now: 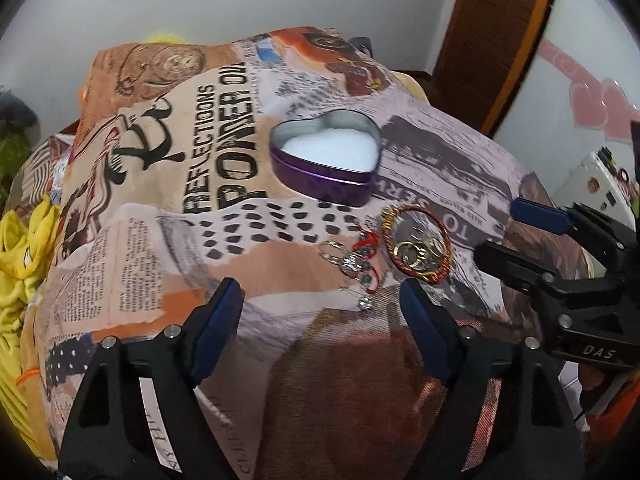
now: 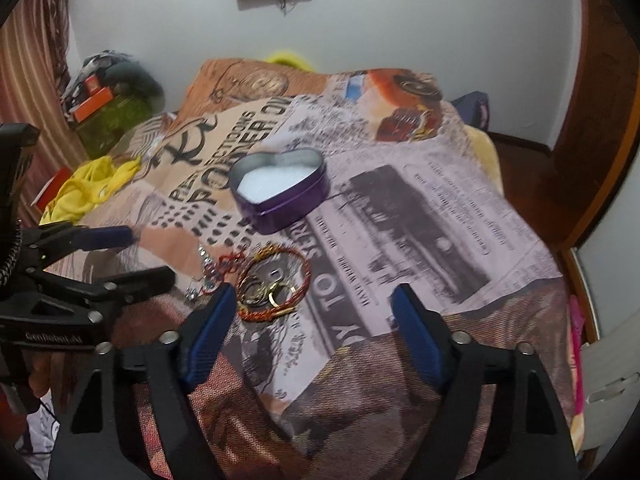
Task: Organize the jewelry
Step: 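Lower both tools toward the jewelry pile beside the purple heart tin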
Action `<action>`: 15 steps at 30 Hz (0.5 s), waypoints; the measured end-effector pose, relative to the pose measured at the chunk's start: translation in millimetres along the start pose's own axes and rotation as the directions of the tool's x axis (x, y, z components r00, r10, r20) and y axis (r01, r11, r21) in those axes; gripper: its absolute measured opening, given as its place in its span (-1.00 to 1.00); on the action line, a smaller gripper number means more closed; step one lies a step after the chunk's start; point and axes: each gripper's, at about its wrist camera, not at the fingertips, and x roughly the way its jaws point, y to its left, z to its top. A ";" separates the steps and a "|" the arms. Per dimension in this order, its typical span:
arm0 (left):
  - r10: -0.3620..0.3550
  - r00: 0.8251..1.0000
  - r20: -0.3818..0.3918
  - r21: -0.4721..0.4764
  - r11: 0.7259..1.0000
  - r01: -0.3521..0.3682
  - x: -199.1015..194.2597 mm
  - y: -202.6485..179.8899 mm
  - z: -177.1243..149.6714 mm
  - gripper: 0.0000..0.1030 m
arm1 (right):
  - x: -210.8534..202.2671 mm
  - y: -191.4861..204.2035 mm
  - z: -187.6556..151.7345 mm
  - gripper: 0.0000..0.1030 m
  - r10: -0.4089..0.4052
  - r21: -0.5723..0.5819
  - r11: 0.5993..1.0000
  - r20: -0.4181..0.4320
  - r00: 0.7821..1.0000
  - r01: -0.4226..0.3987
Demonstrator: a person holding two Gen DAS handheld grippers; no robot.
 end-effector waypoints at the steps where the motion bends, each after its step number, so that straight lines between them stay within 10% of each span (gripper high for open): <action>1: -0.013 1.000 0.000 0.009 1.000 0.013 0.5 -2.9 -0.4 0.44 | 2.7 0.7 0.7 0.27 0.005 -0.002 1.000 -0.002 1.000 -0.005; 8: -0.056 0.998 -0.037 0.051 0.997 0.058 14.7 -13.8 -2.1 -0.19 | 10.0 6.2 1.5 -0.18 0.038 -0.030 0.999 -0.015 0.999 -0.039; 15: -0.099 0.994 -0.051 0.049 0.994 0.101 23.4 -13.8 -4.1 -0.31 | 11.1 6.8 4.2 -0.18 0.043 -0.037 0.998 -0.007 0.999 -0.043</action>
